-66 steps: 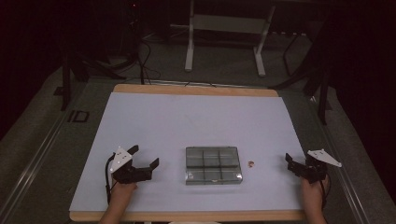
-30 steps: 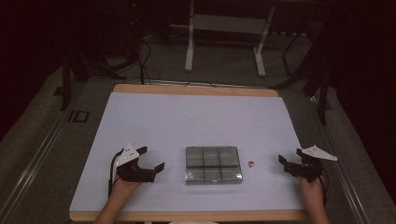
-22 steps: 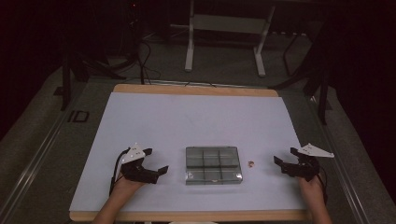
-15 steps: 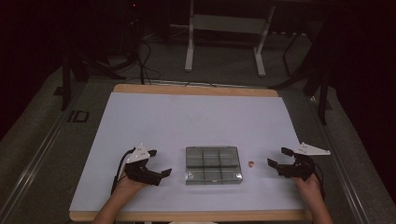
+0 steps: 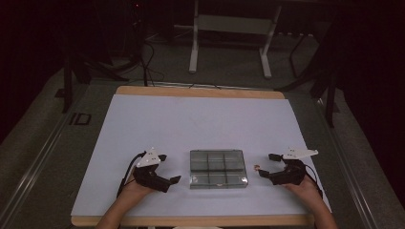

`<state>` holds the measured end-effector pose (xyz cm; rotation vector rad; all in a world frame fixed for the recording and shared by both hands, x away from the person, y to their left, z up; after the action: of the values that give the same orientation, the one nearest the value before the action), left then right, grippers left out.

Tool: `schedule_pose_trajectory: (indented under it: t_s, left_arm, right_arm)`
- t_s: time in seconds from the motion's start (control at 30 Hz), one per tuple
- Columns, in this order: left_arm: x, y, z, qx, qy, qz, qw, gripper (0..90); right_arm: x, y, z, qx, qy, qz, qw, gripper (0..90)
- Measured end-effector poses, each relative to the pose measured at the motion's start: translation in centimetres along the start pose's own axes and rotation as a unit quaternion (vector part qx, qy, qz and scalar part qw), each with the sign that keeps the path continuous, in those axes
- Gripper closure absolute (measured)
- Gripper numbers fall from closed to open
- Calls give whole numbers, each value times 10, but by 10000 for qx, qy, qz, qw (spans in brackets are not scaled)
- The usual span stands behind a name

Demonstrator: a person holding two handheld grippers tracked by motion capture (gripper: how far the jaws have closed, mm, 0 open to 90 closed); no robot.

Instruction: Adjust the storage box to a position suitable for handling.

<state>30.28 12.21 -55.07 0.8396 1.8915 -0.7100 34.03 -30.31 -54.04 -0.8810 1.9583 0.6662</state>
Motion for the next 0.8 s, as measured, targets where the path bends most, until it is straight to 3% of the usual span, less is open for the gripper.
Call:
schedule_pose_trajectory:
  t_s: [0.17, 0.23, 0.5, 0.63, 0.8]
  left_arm:
    - [-1, -3, 5, 192, 80, 93, 9997, 66]
    - [-1, -4, 7, 232, 126, 109, 9996, 67]
    - [0, -9, 15, 306, 388, 266, 9984, 217]
    - [3, -13, 17, 470, 472, 388, 9970, 431]
    - [3, -18, 21, 526, 582, 468, 9958, 601]
  right_arm:
    - [-2, 6, 7, -199, -43, -245, 9995, 162]
    - [-2, 8, 10, -246, 28, -311, 9992, 226]
    - [0, 18, 16, -720, 110, -513, 9960, 495]
    - [3, 22, 19, -906, 195, -565, 9941, 649]
    - [6, 26, 24, -1086, 357, -684, 9911, 786]
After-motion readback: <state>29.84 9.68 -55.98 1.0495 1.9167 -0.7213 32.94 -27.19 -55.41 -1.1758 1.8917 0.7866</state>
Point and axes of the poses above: each handheld gripper's, and its own axes: z roughly forward along the jaws, x roughly out of its underside, y roughly to its left, the point moved 4 cm from there along z, roughly forward along the jaws, and after that the axes turned 7 degrees about -y, right-handed, at the moved point
